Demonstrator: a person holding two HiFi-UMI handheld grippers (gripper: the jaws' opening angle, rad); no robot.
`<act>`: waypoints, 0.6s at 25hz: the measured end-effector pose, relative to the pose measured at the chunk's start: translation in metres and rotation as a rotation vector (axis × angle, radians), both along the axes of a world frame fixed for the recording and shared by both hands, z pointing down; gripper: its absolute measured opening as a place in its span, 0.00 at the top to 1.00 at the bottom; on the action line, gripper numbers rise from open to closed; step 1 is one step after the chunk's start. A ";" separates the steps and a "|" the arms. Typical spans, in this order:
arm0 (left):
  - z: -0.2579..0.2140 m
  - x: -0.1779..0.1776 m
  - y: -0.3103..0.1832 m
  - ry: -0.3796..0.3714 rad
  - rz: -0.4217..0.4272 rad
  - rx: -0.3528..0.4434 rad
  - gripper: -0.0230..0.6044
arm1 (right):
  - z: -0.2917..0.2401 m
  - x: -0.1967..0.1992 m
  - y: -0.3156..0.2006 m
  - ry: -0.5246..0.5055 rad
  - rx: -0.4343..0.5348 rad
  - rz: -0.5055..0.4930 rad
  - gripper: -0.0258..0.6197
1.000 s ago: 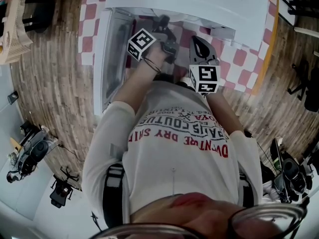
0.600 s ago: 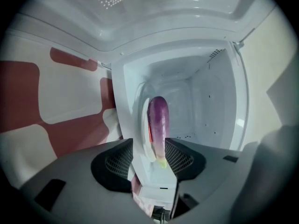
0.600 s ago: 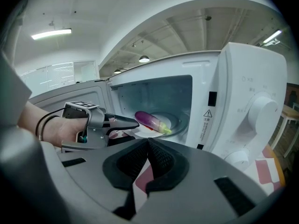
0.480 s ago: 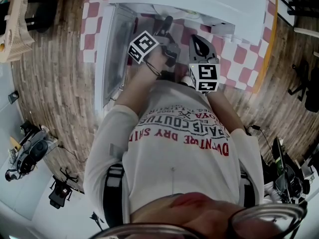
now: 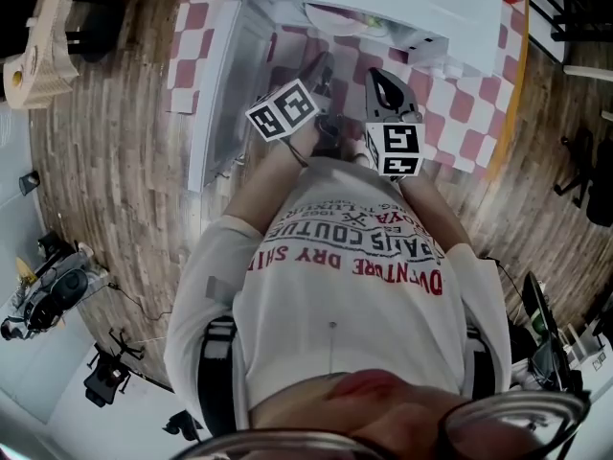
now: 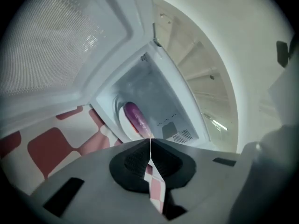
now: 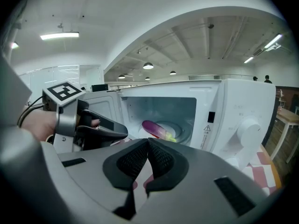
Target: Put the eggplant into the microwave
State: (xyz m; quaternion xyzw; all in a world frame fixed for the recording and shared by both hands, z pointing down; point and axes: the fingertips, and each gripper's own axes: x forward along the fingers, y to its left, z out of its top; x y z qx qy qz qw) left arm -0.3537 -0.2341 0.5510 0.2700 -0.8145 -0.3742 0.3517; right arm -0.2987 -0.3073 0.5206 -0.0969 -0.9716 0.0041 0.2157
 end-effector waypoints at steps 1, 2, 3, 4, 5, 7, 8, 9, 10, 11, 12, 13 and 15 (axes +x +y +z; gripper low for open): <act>-0.009 0.003 0.000 -0.032 0.013 -0.007 0.92 | -0.004 0.001 0.000 -0.010 0.004 -0.002 0.93; -0.019 0.006 0.000 -0.065 0.024 -0.014 0.92 | -0.008 0.002 0.000 -0.022 0.008 -0.004 0.93; -0.030 0.008 0.000 -0.100 0.033 -0.022 0.92 | -0.012 0.004 0.000 -0.036 0.013 -0.006 0.93; -0.040 0.010 0.000 -0.142 0.043 -0.033 0.92 | -0.017 0.005 0.000 -0.051 0.019 -0.007 0.93; -0.052 0.011 -0.001 -0.195 0.054 -0.050 0.92 | -0.023 0.005 0.000 -0.069 0.023 -0.006 0.93; -0.076 0.012 -0.004 -0.339 0.084 -0.119 0.92 | -0.037 0.005 -0.002 -0.107 0.028 -0.002 0.93; -0.088 0.013 -0.005 -0.424 0.100 -0.168 0.92 | -0.044 0.005 -0.003 -0.127 0.030 0.000 0.93; -0.099 0.014 -0.006 -0.510 0.114 -0.217 0.92 | -0.051 0.004 -0.004 -0.147 0.033 0.002 0.93; -0.109 0.015 -0.008 -0.589 0.127 -0.263 0.92 | -0.056 0.004 -0.004 -0.163 0.035 0.002 0.93; -0.118 0.017 -0.009 -0.660 0.137 -0.303 0.92 | -0.061 0.004 -0.004 -0.175 0.038 0.001 0.93; -0.126 0.019 -0.010 -0.719 0.144 -0.337 0.92 | -0.064 0.004 -0.003 -0.185 0.039 0.001 0.93; -0.131 0.021 -0.010 -0.766 0.148 -0.366 0.92 | -0.067 0.004 -0.003 -0.192 0.039 0.000 0.93; -0.138 0.025 -0.011 -0.839 0.149 -0.416 0.92 | -0.071 0.006 -0.003 -0.203 0.037 0.000 0.93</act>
